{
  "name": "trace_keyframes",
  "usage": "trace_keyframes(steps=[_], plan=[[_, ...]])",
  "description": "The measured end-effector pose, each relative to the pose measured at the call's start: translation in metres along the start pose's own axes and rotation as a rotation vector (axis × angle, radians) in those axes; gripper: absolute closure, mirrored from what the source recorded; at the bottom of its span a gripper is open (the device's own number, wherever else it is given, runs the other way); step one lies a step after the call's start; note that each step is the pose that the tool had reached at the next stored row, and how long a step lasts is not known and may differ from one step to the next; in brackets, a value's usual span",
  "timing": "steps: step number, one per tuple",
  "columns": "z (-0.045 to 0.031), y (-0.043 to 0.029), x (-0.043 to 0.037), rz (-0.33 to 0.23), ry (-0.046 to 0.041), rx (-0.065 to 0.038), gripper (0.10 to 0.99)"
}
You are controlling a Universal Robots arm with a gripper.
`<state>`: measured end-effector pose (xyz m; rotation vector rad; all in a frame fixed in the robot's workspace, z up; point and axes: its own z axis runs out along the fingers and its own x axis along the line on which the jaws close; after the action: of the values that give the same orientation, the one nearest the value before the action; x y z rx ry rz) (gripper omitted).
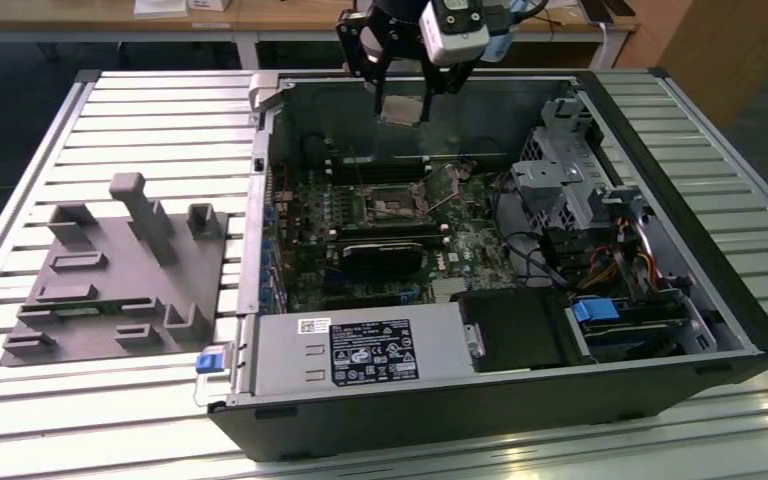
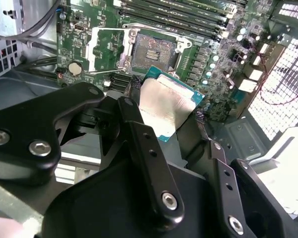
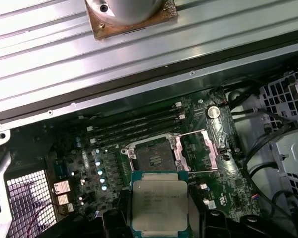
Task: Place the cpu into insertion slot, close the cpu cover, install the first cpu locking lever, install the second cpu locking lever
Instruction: 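Place the cpu into insertion slot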
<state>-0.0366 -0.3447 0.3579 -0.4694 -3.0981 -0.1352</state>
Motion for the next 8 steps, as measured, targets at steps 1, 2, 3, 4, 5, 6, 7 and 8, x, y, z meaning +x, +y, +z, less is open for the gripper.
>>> trace_keyframes(steps=[1,2,3,4,5,6,7,8], plan=[[0.0001,0.0000,0.0000,0.006,-0.0006,0.000,0.545],[0.0002,0.0000,0.0000,0.013,-0.0013,0.000,0.545],[0.0002,0.0000,0.0000,0.019,-0.0018,0.000,0.545],[0.0003,0.0000,0.0000,0.025,-0.0023,0.000,0.545],[0.0003,0.0001,0.0000,0.030,-0.0028,0.000,0.545],[0.0004,0.0001,0.0000,0.036,-0.0033,0.000,0.545],[0.0005,0.0001,0.0000,0.041,-0.0039,0.000,0.545],[0.0005,0.0001,0.0000,0.047,-0.0044,0.000,0.545]])
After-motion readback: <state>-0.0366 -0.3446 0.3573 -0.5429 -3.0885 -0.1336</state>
